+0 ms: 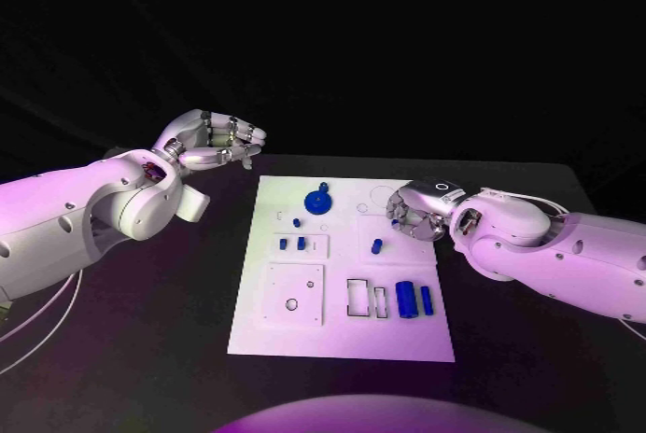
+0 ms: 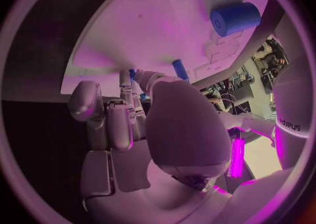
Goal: Assemble the parts on the task board
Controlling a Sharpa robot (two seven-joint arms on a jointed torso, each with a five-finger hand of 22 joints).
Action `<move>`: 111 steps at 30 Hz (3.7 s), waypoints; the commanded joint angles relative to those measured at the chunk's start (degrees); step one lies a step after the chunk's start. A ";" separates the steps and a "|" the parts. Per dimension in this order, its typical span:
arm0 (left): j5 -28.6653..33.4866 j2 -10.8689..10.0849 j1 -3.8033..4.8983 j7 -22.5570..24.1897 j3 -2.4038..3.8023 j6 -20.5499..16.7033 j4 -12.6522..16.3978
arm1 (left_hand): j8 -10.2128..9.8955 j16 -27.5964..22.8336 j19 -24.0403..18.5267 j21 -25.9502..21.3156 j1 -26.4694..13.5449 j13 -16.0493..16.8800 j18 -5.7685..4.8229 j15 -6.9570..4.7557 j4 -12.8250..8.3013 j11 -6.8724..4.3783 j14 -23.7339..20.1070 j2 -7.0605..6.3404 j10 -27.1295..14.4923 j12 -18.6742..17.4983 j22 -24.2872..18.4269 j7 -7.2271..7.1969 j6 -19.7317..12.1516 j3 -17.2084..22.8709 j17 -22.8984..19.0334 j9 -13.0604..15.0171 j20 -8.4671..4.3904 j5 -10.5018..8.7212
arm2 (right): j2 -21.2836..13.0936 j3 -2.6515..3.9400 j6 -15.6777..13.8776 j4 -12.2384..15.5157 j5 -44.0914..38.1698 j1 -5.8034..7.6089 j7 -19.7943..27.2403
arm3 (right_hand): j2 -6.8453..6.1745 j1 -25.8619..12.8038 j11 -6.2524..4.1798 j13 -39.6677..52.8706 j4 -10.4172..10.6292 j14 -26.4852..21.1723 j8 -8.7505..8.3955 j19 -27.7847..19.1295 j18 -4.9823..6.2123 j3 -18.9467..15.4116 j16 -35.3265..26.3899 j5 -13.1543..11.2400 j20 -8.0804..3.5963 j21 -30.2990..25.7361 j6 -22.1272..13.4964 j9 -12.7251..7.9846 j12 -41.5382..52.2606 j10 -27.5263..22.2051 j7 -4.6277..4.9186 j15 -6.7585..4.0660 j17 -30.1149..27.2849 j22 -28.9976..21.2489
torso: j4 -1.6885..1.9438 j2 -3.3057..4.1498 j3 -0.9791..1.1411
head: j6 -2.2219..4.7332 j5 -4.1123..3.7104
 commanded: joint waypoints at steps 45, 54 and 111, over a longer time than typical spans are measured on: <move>-0.92 -0.47 0.01 -1.62 -0.06 2.07 1.15 | -0.23 -0.82 -0.65 -0.70 -0.12 -0.61 0.71 0.70 -1.16 0.99 -0.79 0.36 -4.26 0.57 -0.31 1.01 -2.81 -0.64 -0.09 -0.53 0.57 0.34 | 0.34 -0.34 -0.48 1.69 -8.93 -1.03 -5.85 | 0.36 -3.56 -1.42 -0.09 -9.06 2.13 4.23 1.23 -0.41 9.18 0.42 -0.83 -0.84 2.24 3.77 4.35 -2.06 4.82 -1.97 -1.30 0.32 2.39 | 0.00 -0.05 -0.02 | -0.66 -0.13; -0.92 -0.51 0.01 -1.85 -0.07 2.48 1.12 | -0.24 -0.83 -0.69 -0.74 -0.16 -0.64 0.71 0.74 -1.15 1.03 -0.82 0.39 -4.43 0.60 -0.33 1.05 -2.91 -0.67 -0.08 -0.55 0.61 0.34 | -0.32 -0.33 -2.74 2.74 -8.83 -1.04 -6.01 | 0.29 -3.92 -1.43 -0.06 -9.14 2.16 4.33 1.35 -0.47 9.26 0.49 -0.86 -0.85 2.54 3.83 4.47 -2.12 4.99 -1.96 -1.31 0.44 2.58 | -0.04 -0.01 0.02 | -0.57 -0.08; 0.47 0.82 -0.20 -2.29 -0.60 3.56 0.20 | -0.25 -0.72 -0.69 -0.87 -0.23 -0.70 0.74 0.85 -1.22 1.15 -0.79 0.48 -5.13 0.82 -0.41 1.16 -3.35 -0.87 -0.01 -0.62 0.76 0.35 | 7.32 -0.06 -6.64 15.40 -5.44 -4.12 -4.24 | 0.23 -4.59 -1.47 -0.03 -9.39 2.18 4.49 1.33 -0.44 9.47 0.48 -0.86 -0.89 2.43 3.82 4.74 -2.32 5.27 -1.96 -1.36 0.38 2.63 | 0.02 0.01 -0.18 | -0.51 3.11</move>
